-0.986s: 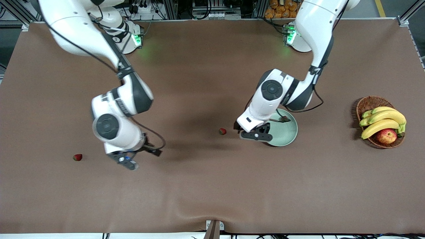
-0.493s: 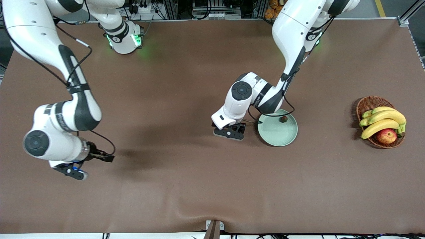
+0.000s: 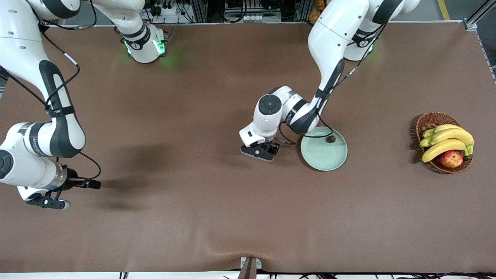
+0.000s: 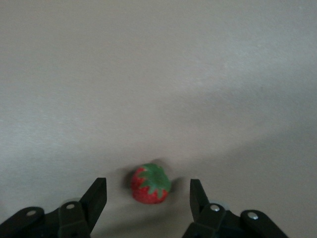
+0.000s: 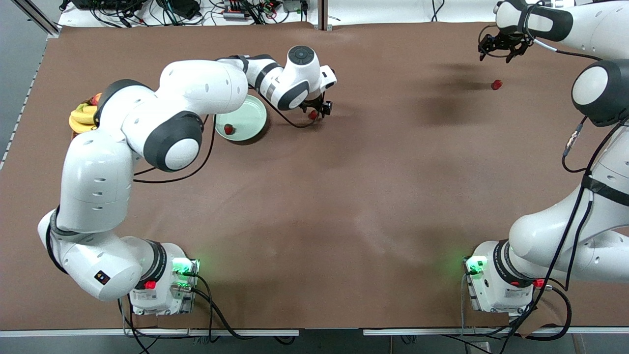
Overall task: Collect all strawberries into plate
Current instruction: 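Grasp the second strawberry with the left gripper while the right gripper reaches the third, then place the strawberry on the plate with the left gripper while the right gripper lifts another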
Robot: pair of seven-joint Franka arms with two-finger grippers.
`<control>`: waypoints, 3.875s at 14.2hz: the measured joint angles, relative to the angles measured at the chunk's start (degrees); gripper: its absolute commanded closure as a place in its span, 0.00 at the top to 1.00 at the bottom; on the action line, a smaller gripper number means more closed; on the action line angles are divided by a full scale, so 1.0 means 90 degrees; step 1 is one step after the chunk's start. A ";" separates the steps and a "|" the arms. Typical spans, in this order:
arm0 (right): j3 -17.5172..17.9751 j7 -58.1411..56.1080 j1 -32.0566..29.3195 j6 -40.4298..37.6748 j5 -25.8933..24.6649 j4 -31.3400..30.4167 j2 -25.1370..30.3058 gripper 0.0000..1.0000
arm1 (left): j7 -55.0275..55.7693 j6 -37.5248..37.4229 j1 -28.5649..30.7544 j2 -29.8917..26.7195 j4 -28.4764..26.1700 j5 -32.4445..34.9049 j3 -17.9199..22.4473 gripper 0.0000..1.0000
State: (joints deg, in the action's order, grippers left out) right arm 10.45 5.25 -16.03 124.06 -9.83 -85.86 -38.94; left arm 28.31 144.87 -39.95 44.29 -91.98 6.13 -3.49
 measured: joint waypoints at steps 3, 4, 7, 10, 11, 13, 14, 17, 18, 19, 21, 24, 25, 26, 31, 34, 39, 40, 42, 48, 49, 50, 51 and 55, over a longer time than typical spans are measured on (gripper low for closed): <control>0.0000 -0.0207 -0.0158 0.0278 -0.0020 -0.0068 -0.0237 1.00 | -0.0001 0.0000 -0.0009 0.0001 0.0030 0.0009 0.0020 0.64; -0.0001 -0.0218 -0.0182 0.0468 -0.0023 -0.0145 -0.0293 1.00 | -0.0001 0.0000 -0.0002 0.0001 0.0036 0.0017 0.0030 0.64; -0.0004 -0.0306 -0.0301 0.0911 -0.0036 -0.0427 -0.0374 1.00 | -0.0007 0.0000 -0.0002 0.0010 0.0037 0.0025 0.0037 0.63; -0.0005 -0.0485 -0.0474 0.0925 -0.0036 -0.0498 -0.0387 1.00 | -0.0007 0.0000 -0.0005 0.0042 0.0036 0.0026 0.0037 0.58; -0.0005 -0.0509 -0.0510 0.0926 -0.0036 -0.0522 -0.0397 1.00 | -0.0007 -0.0001 -0.0005 0.0062 0.0035 0.0026 0.0038 0.41; -0.0003 -0.0510 -0.0522 0.0945 -0.0036 -0.0562 -0.0468 1.00 | -0.0007 -0.0001 -0.0004 0.0109 0.0034 0.0027 0.0040 0.21; -0.0003 -0.0510 -0.0524 0.0975 -0.0035 -0.0567 -0.0521 1.00 | -0.0007 -0.0001 -0.0004 0.0124 0.0032 0.0028 0.0042 0.08; -0.0003 -0.0510 -0.0561 0.1041 -0.0035 -0.0568 -0.0632 1.00 | -0.0007 -0.0008 -0.0003 0.0121 0.0035 0.0039 0.0047 0.05; -0.0003 -0.0510 -0.0572 0.1063 -0.0035 -0.0568 -0.0636 1.00 | -0.0007 -0.0027 0.0002 0.0115 0.0043 0.0039 0.0053 0.05; -0.0003 -0.0510 -0.0581 0.1096 -0.0035 -0.0568 -0.0636 0.91 | -0.0007 -0.0115 0.0015 0.0086 0.0059 0.0039 0.0068 0.05; -0.0003 -0.0510 -0.0590 0.1131 -0.0035 -0.0568 -0.0639 0.73 | -0.0007 -0.0485 0.0074 -0.0075 0.0101 0.0039 0.0096 0.05; -0.0003 -0.0510 -0.0594 0.1137 -0.0035 -0.0568 -0.0649 0.36 | -0.0025 -0.1122 0.0349 -0.0503 0.0047 0.0052 0.0126 0.05; -0.0003 -0.0510 -0.0600 0.1138 -0.0035 -0.0568 -0.0650 0.17 | -0.0098 -0.1206 0.0491 -0.0653 -0.0059 0.0065 0.0129 0.05; -0.0003 -0.0519 -0.0608 0.1138 -0.0035 -0.0568 -0.0651 0.01 | -0.0248 -0.1234 0.0649 -0.0797 -0.0208 0.0068 0.0134 0.05; 0.0060 -0.0663 -0.0616 0.1142 -0.0034 -0.0561 -0.0651 0.00 | -0.0686 -0.1237 0.1410 -0.1309 -0.0969 0.0071 0.0134 0.06; 0.0503 -0.0534 -0.0616 0.0781 -0.0028 -0.0501 -0.0567 0.00 | -0.0708 -0.1237 0.1731 -0.1444 -0.1283 0.0077 0.0126 0.07; 0.1639 0.1049 -0.0569 0.0172 -0.0028 -0.0446 -0.0240 0.00 | -0.1038 -0.1236 0.2215 -0.1609 -0.1689 0.0085 0.0123 0.41; 0.1840 0.1355 -0.0550 0.0151 -0.0028 -0.0447 -0.0238 0.00 | -0.1052 -0.1234 0.2257 -0.1609 -0.1737 0.0085 0.0120 0.59; 0.2173 0.2112 -0.0393 0.0133 -0.0028 -0.0469 -0.0239 0.00 | -0.1052 -0.1232 0.2268 -0.1609 -0.1806 0.0085 0.0104 0.99; 0.2302 0.4958 0.1394 0.0383 -0.0034 -0.0398 -0.0260 0.00 | -0.1028 -0.1202 0.2247 -0.1634 -0.1716 0.0085 0.0053 1.00; 0.2294 0.5249 0.1617 0.0551 -0.0034 -0.0390 -0.0287 0.00 | -0.1028 -0.1201 0.2247 -0.1640 -0.1666 0.0085 0.0051 1.00; 0.2290 0.5510 0.1825 0.0770 -0.0034 -0.0379 -0.0339 0.00 | -0.1028 -0.1201 0.2246 -0.1645 -0.1612 0.0085 0.0049 1.00; 0.2282 0.5759 0.2025 0.1030 -0.0034 -0.0364 -0.0420 0.00 | -0.1027 -0.1200 0.2244 -0.1650 -0.1564 0.0085 0.0045 1.00; 0.1809 0.6621 0.3033 0.2296 -0.0034 -0.0201 -0.0958 0.00 | -0.1023 -0.1200 0.2227 -0.1662 -0.1376 0.0085 0.0024 1.00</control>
State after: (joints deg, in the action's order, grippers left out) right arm 26.73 64.84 11.27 144.73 -10.14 -87.67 -47.56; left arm 19.11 134.07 -19.91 29.33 -104.37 6.90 -3.28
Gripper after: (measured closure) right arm 0.692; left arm 0.000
